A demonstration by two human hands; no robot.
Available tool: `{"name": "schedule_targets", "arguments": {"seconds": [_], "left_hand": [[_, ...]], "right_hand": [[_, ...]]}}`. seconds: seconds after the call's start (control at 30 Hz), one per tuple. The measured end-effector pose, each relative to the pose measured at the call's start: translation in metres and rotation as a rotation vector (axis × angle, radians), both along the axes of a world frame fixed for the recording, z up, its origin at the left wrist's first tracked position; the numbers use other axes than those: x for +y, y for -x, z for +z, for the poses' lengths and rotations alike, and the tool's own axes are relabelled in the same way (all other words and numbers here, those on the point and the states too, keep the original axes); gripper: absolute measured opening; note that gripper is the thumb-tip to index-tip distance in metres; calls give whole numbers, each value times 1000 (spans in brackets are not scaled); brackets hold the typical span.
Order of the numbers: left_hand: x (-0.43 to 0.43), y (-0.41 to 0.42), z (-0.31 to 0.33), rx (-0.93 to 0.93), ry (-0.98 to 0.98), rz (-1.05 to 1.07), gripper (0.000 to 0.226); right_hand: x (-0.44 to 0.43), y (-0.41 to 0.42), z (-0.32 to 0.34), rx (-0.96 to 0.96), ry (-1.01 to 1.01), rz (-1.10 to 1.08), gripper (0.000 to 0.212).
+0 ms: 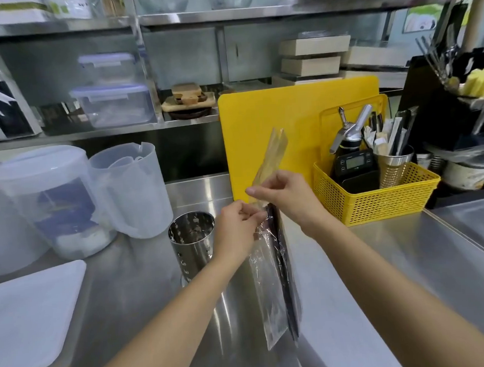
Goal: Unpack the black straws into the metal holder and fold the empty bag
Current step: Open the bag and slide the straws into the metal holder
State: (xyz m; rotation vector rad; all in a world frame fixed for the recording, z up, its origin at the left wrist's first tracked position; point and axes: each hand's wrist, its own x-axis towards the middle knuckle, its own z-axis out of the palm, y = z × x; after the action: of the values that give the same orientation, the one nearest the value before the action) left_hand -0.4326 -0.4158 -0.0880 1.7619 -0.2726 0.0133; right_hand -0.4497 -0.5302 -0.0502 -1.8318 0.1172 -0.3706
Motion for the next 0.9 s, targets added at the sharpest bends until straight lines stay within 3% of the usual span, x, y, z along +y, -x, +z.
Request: {"name": "schedule_targets", "arguments": {"seconds": [0.2,0.3,0.37,0.47,0.57,0.7,0.77,0.9], "left_hand": [[4,1,-11,21,13,-54,45],[7,2,-22,56,10,-98,49],[10,5,-27,105,45,-124,44],[18,4,-35,190,50,-54,42],[28,-1,-46,282,69,26,30],[36,0,-52,402,230,118,16],[39,2,-52,423,199,137,29],[42,0,-46,292,9,141,13]], "right_hand": [[-4,10,-26,103,-103,112,38],[-6,14,-37,111,-140,146,23],[-9,17,-42,132,-135,147,12],[-17,19,-51,198,-202,103,20],[-24,20,-62,241,-288,62,12],[-33,18,-77,263,-440,-50,10],[-39,16,-82,281,-497,-91,10],[-50,14,-89,319,-444,-155,9]]}}
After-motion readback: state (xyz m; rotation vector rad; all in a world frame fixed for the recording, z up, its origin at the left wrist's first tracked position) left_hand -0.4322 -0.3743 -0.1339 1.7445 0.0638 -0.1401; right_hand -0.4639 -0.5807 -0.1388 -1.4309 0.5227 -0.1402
